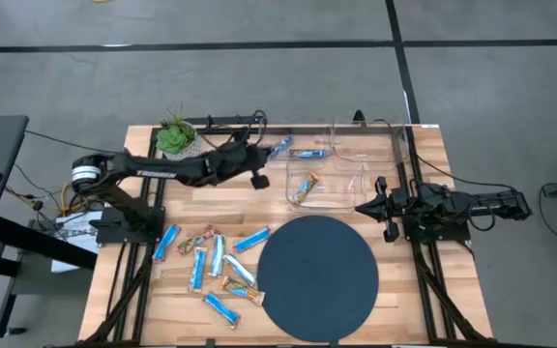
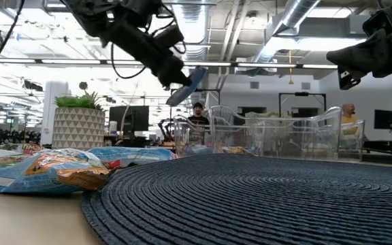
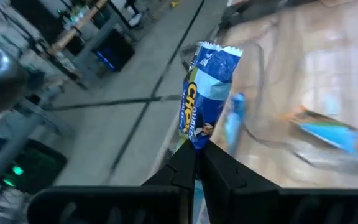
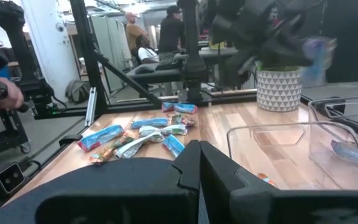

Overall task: Pick and place Granola Bars by type
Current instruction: Put the blue granola bar into the top left transparent bin, then put the yellow granola bar into the bottom transparent bin

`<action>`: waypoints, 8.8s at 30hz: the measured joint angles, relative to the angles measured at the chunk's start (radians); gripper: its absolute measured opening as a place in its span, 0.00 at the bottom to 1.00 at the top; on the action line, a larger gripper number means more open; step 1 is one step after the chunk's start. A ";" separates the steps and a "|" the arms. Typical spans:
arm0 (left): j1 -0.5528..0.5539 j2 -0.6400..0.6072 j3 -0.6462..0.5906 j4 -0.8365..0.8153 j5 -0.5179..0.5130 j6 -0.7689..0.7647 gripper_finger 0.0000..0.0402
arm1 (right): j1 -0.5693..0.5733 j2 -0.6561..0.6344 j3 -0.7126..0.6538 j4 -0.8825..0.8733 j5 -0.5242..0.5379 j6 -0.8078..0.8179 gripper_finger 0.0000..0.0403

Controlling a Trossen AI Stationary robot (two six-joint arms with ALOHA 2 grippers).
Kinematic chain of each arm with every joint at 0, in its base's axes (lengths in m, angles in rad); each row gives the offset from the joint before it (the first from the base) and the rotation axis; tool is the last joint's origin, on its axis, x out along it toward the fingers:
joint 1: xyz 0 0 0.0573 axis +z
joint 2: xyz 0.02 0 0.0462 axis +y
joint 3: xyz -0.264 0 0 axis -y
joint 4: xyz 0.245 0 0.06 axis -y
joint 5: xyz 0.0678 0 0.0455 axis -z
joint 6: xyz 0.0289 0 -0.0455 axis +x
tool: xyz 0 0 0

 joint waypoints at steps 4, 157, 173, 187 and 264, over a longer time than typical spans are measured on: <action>0.020 0.080 0.105 -0.020 0.003 0.115 0.01 | 0.000 0.000 0.000 0.002 0.001 0.000 0.00; -0.699 -0.010 -0.027 -0.964 0.016 -1.578 0.26 | 0.000 0.000 0.000 0.003 0.000 0.000 0.00; -0.535 -0.144 -0.027 -0.406 -0.491 -0.847 0.24 | 0.000 0.000 0.000 0.003 0.000 0.000 0.00; -0.200 0.099 -0.018 0.263 0.018 -0.218 0.24 | 0.000 0.000 0.000 0.003 0.000 0.000 0.00; -0.656 0.026 0.123 -1.021 0.242 -1.377 0.46 | 0.000 0.000 0.000 0.003 0.000 0.000 0.00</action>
